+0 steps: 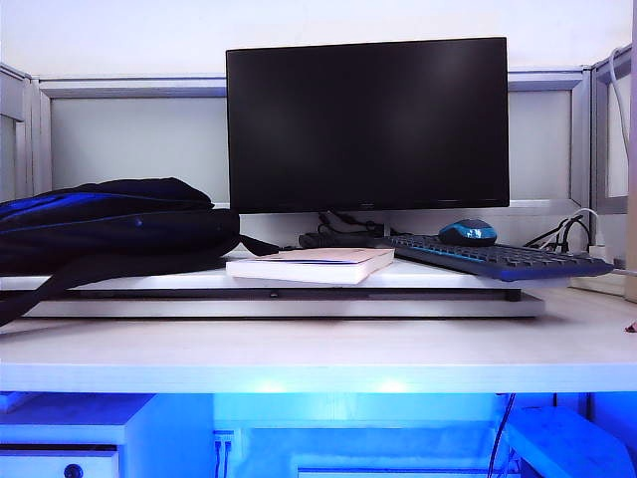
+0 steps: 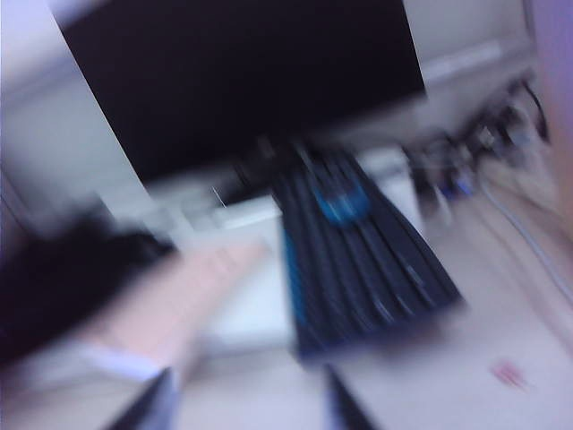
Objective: Pick up the book on the desk and put it into the open backpack.
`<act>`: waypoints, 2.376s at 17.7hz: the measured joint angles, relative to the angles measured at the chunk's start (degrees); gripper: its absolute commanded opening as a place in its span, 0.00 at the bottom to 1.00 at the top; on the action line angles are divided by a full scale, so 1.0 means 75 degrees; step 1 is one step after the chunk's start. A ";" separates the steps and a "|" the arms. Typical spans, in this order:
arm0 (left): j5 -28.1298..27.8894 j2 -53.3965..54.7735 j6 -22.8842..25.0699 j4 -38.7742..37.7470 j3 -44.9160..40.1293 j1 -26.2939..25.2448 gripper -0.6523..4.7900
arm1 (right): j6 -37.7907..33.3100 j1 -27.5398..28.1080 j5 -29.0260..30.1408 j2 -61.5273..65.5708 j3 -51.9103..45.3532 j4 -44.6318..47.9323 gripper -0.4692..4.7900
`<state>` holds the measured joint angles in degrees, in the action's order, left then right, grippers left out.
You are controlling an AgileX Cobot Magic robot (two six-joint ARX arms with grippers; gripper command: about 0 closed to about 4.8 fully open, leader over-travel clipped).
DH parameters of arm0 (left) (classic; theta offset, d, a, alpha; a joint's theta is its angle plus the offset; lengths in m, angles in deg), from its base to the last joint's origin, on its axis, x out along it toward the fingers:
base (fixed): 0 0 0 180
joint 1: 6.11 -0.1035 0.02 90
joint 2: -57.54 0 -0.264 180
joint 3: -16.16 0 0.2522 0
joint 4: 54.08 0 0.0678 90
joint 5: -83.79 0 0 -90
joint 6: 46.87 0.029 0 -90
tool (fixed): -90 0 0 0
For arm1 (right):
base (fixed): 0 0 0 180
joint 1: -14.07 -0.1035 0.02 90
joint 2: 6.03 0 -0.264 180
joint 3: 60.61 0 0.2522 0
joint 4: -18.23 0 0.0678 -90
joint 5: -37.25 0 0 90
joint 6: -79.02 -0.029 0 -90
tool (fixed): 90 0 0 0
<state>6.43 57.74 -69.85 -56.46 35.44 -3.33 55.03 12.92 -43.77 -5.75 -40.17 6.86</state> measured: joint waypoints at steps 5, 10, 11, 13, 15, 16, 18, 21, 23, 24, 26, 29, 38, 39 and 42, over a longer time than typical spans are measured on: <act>-0.0006 0.0274 -0.2436 0.0152 0.0956 0.0000 1.00 | -0.2588 -0.0003 0.0423 0.0076 0.0659 0.0219 0.69; 0.0006 0.1763 -0.4334 0.0667 0.2291 0.0000 1.00 | -0.4992 -0.0003 0.1597 0.1329 0.1274 0.1000 0.75; 0.0029 0.2119 -0.4520 0.0924 0.2550 0.0000 1.00 | -0.5249 -0.0003 0.1719 0.1754 0.1518 0.1413 0.76; 0.0338 0.2894 -0.4896 0.1230 0.2978 0.0000 1.00 | -0.5426 -0.0003 0.1932 0.2463 0.1982 0.1950 0.77; 0.0994 0.3812 -0.5528 0.1486 0.3162 0.0003 1.00 | -0.5511 -0.0003 0.2285 0.3308 0.2474 0.2189 0.82; 0.1358 0.4357 -0.5951 0.1743 0.3139 0.0003 1.00 | -0.5555 -0.0006 0.2573 0.3888 0.2725 0.2390 0.82; 0.1795 0.5555 -0.6510 0.2372 0.3139 0.0003 1.00 | -0.5636 -0.0073 0.3110 0.5112 0.3069 0.2868 0.90; 0.2005 0.7020 -0.7050 0.3005 0.3136 0.0003 1.00 | -0.6260 -0.0708 0.3226 0.6799 0.3147 0.3963 0.93; 0.2052 0.7822 -0.7169 0.3512 0.3139 0.0000 1.00 | -0.6639 -0.1215 0.3232 0.7994 0.3165 0.4943 0.93; 0.2069 0.8107 -0.7181 0.3564 0.3136 0.0000 1.00 | -0.6781 -0.1448 0.3232 0.8513 0.3165 0.5275 0.93; 0.2101 0.8475 -0.7184 0.3710 0.3133 -0.0035 1.00 | -0.6983 -0.1813 0.3232 0.9471 0.3171 0.5954 0.96; 0.2445 0.9049 -0.7181 0.3800 0.3136 -0.0548 1.00 | -0.7507 -0.1912 0.3226 1.1436 0.3241 0.6624 0.99; 0.3284 0.9658 -0.7172 0.3993 0.3139 -0.1711 1.00 | -0.8055 -0.2090 0.3203 1.4274 0.5088 0.7064 0.99; 0.3319 0.9664 -0.7172 0.4001 0.3139 -0.1711 1.00 | -0.8040 -0.2142 0.3197 1.4434 0.5313 0.6828 0.99; 0.3421 0.9664 -0.7172 0.4001 0.3139 -0.1711 1.00 | -0.8029 -0.2299 0.3104 1.4997 0.5724 0.6435 0.99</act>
<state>32.09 130.22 -123.64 -26.45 58.98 -16.16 -5.18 -4.32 -20.50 106.72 2.76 55.12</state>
